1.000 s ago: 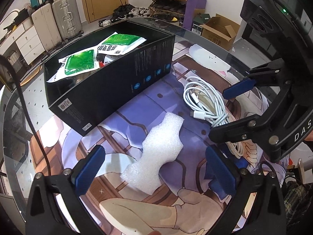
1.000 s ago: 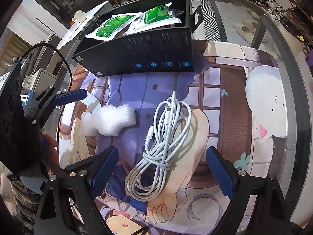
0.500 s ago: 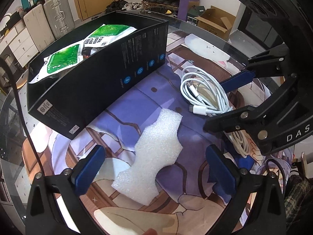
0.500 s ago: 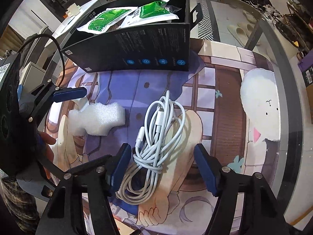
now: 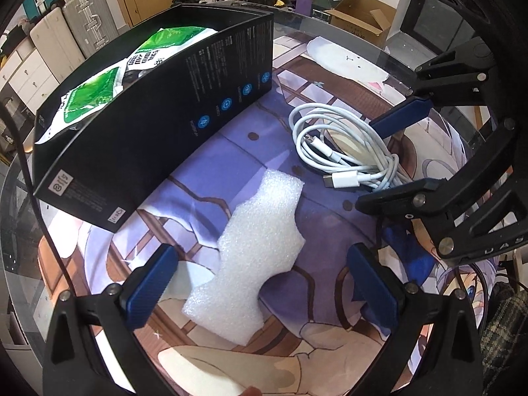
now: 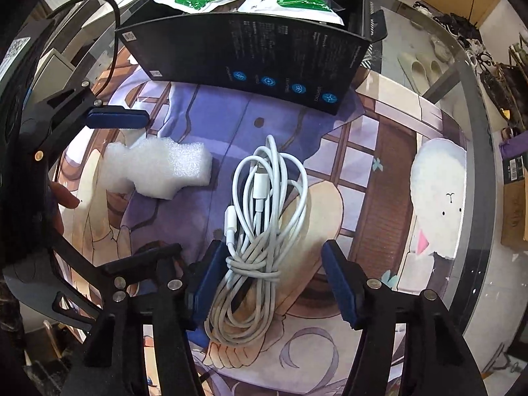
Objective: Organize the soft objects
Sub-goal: 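Move both grippers back toward the white foam and coiled cable, then grasp the coiled white cable with the right gripper while the left gripper grasps the white foam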
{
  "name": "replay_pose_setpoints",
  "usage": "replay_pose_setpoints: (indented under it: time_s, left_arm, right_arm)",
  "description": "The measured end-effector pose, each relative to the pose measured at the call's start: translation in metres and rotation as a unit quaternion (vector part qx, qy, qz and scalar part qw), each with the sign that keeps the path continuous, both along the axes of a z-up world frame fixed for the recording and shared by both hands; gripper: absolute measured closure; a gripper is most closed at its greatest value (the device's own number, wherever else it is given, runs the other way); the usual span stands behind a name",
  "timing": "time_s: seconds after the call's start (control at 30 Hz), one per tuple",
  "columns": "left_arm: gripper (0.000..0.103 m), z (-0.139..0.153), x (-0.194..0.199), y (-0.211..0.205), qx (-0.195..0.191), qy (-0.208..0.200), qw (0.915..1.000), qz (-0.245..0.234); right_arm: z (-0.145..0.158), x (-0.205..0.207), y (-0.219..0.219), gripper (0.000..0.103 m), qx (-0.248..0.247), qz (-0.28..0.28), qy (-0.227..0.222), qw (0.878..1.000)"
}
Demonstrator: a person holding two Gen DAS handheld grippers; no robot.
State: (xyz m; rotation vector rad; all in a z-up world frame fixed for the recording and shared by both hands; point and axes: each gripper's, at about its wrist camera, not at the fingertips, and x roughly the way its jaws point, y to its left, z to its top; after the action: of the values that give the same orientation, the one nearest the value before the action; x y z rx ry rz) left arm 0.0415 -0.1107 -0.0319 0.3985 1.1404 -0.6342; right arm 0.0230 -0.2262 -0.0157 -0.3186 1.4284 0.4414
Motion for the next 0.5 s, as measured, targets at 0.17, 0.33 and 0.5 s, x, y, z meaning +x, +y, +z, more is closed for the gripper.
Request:
replay_pose_setpoints:
  time_s: [0.17,0.33,0.5]
  left_arm:
    - [0.0,-0.001,0.004,-0.005,0.004,0.006,1.0,-0.001]
    - [0.0,-0.001,0.004,-0.006,0.001,0.003,1.0,-0.008]
    - [0.001,-0.002,0.002,-0.003,0.003,0.004,0.9999,-0.015]
  right_arm:
    - [-0.001,-0.002,0.0,0.042,-0.004,0.029,0.007,1.0]
    - [-0.002,-0.002,-0.004,0.045,-0.009,0.05,0.01,0.999]
    - [0.001,-0.004,-0.014,0.072,-0.002,0.064,0.009,0.998]
